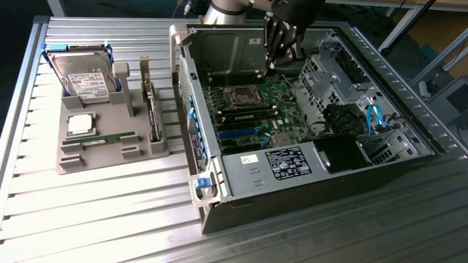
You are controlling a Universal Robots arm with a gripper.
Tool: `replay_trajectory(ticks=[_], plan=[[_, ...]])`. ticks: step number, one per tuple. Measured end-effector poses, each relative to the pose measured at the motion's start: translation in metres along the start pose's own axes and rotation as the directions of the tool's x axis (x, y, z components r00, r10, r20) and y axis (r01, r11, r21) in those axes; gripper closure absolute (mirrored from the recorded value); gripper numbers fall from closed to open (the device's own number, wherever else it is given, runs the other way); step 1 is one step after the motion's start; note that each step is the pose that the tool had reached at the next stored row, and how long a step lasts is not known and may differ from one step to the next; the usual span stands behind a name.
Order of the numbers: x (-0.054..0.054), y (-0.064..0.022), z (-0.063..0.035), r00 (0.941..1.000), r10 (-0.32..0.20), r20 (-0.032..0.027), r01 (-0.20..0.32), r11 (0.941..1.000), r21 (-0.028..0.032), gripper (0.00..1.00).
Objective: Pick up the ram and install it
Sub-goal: 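Press down the ram until it locks into place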
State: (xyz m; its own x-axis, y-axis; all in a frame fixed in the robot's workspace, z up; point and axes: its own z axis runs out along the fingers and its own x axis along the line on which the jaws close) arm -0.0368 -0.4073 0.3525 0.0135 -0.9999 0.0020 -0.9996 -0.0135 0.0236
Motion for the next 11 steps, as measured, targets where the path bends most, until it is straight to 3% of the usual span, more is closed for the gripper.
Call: replay_trajectory(ticks=[4, 11], plan=[[0.0001, -0.0041, -0.0001, 1.0000, 0.000, 0.0000, 0.000, 1.0000, -0.0001, 0.90], [0.0000, -0.0041, -0.0023, 1.0000, 0.000, -0.0002, 0.000, 1.0000, -0.0002, 0.90]])
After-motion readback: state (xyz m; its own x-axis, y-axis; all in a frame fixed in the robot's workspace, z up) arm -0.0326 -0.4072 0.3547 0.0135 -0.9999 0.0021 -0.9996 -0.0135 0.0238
